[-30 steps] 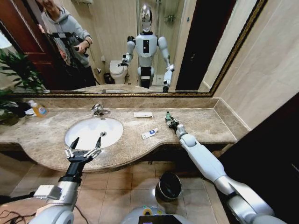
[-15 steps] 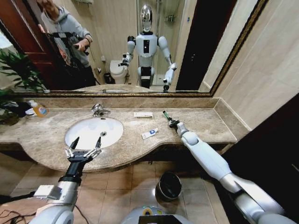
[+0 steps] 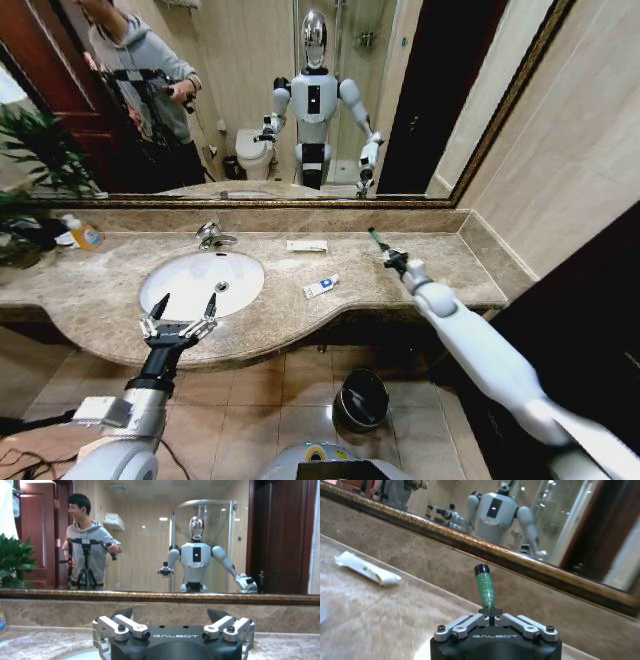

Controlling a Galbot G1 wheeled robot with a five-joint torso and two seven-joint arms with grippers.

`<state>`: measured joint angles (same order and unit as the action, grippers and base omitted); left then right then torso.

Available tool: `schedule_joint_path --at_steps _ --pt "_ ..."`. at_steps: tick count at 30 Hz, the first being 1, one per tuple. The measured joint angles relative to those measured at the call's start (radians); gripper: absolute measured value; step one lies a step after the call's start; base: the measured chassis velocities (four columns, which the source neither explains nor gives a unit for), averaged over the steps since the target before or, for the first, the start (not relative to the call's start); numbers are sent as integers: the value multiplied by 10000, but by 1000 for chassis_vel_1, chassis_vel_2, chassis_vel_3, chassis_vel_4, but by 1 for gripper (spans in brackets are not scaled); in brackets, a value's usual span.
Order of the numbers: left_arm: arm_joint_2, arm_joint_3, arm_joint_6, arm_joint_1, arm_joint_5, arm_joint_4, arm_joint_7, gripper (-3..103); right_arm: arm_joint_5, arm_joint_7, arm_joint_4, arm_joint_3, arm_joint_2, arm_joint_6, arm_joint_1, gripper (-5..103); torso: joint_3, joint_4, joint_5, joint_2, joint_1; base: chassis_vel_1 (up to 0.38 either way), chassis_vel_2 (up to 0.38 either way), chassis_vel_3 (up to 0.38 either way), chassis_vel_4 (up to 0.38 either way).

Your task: Pick up the trash from the sink and place it in the trash bin.

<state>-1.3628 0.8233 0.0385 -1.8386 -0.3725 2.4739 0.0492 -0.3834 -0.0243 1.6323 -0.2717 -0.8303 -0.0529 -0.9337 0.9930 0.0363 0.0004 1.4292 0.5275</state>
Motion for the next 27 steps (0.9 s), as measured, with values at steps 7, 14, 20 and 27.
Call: schedule_joint_path --at_steps 7,14,20,27 --pt "-1 0 0 0 0 0 -4 100 49 -132 2275 -2297 40 766 -2884 1 -1 5 -8 1 -1 0 0 0 0" --pt "-1 0 0 0 0 0 -1 100 543 97 4060 -3362 -1351 2399 -5734 1 -2 7 -3 1 -2 0 0 0 0" --pt "-1 0 0 0 0 0 -6 100 1497 645 4215 -3713 -2838 4477 -8350 1 -1 -1 -7 2 -1 0 0 0 0" --pt "-1 0 0 0 0 0 -3 100 2342 1713 3343 -3594 -3803 6298 -9504 1 0 4 -8 2 0 0 0 0 0"
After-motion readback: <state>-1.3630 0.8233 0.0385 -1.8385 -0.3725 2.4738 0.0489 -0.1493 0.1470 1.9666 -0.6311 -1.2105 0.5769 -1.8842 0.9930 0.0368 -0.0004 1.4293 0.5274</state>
